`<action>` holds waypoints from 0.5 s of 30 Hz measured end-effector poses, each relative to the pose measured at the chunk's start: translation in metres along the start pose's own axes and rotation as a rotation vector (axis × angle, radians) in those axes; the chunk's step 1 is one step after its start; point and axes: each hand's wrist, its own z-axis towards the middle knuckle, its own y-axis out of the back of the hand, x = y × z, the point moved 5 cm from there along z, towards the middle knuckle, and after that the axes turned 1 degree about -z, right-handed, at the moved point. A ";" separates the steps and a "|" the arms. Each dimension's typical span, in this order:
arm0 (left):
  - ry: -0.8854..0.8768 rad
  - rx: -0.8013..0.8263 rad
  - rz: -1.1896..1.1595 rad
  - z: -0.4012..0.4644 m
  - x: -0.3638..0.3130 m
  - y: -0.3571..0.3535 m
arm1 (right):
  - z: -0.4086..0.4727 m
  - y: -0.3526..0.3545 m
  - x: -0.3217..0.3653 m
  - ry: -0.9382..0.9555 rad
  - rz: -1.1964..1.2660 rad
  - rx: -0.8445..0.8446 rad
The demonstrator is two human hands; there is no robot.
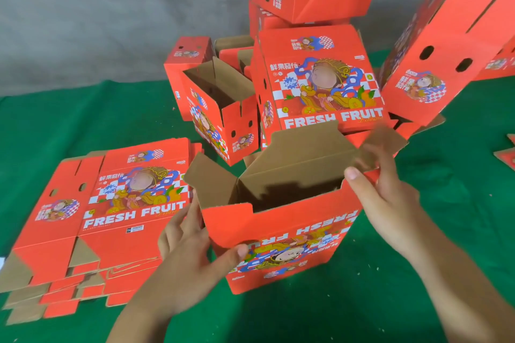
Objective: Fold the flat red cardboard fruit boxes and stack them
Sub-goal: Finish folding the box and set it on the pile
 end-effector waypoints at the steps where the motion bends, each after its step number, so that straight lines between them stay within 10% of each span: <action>1: 0.022 -0.018 0.036 0.002 -0.002 0.001 | 0.002 0.000 0.000 0.015 -0.070 -0.027; 10: 0.140 -0.306 -0.063 0.019 -0.009 -0.010 | 0.004 -0.001 -0.004 0.040 -0.272 -0.335; 15: 0.228 -0.476 0.084 0.023 -0.013 -0.010 | 0.004 -0.004 -0.020 0.007 -0.527 -0.207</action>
